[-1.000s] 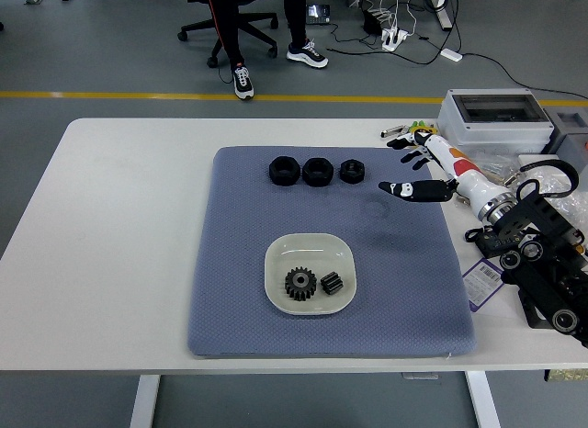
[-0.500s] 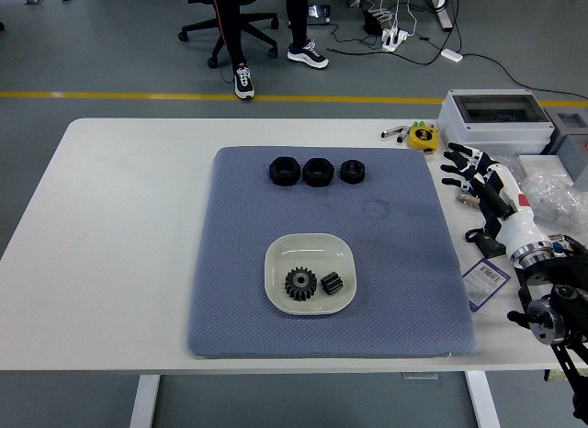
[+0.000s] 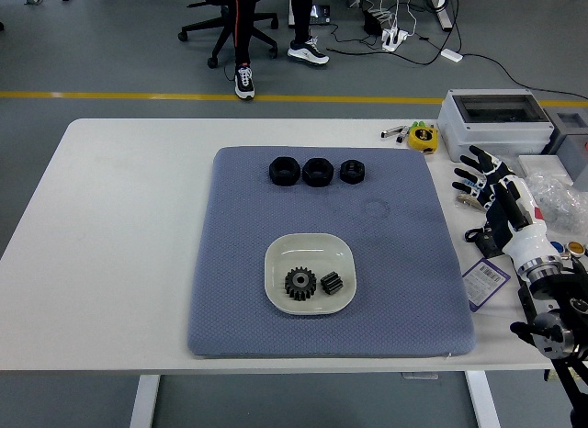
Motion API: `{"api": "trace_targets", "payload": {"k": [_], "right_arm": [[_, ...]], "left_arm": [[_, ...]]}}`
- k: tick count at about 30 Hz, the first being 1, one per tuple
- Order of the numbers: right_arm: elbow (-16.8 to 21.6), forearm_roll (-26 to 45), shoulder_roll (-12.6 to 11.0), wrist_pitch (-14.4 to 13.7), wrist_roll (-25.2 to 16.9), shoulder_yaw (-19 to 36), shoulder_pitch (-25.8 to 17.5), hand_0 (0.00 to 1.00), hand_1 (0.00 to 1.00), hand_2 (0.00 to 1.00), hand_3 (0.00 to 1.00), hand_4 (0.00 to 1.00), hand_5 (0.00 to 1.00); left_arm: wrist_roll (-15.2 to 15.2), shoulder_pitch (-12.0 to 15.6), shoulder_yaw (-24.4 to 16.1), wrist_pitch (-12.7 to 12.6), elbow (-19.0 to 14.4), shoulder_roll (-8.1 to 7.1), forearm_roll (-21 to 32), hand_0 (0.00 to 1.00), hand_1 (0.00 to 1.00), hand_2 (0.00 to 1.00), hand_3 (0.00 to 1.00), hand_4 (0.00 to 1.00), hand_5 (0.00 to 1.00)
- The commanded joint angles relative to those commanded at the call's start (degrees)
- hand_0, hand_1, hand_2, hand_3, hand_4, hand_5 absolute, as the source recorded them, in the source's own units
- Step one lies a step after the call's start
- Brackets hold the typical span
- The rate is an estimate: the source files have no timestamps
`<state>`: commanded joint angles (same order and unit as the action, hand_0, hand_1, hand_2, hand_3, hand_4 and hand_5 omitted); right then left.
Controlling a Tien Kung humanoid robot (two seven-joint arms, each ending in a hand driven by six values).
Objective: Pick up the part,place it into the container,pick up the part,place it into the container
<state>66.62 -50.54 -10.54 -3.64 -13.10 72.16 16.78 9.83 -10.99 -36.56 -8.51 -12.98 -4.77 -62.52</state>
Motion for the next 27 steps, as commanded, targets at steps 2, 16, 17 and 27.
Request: {"api": "trace_targets", "payload": {"k": [2,16,17,27], "right_arm": [[0.3,0.2,-0.2,0.1,0.0,0.2,-0.2,0.784,0.788,0.836,0.868,0.998,0.799],[2.7,1.7,-1.0,-1.2,0.6,-0.4,-1.1,0.773,0.779,0.839,0.861,0.998,0.817],[2.9,2.4,-1.0,-1.2,0.9,-0.6,-1.1,0.773,0.779,0.839,0.861,0.998,0.817],[3.5,3.0,-0.7,-2.7,4.0,-2.3,-1.3,0.765,0.777,0.841,0.842,0.998,0.819]], "left_arm": [[-0.1,-0.2,0.2,-0.1,0.0,0.01,0.3,0.708,0.676,0.627,0.56,0.632,0.582],[-2.0,0.1,1.2,-1.6,0.8,0.9,4.3,0.706,0.682,0.64,0.56,0.632,0.579],[-2.1,0.2,1.1,-1.6,0.9,0.93,4.3,0.706,0.682,0.64,0.56,0.632,0.579],[-1.9,0.7,0.7,-1.3,0.9,0.94,4.0,0.706,0.684,0.649,0.56,0.634,0.581]]}}
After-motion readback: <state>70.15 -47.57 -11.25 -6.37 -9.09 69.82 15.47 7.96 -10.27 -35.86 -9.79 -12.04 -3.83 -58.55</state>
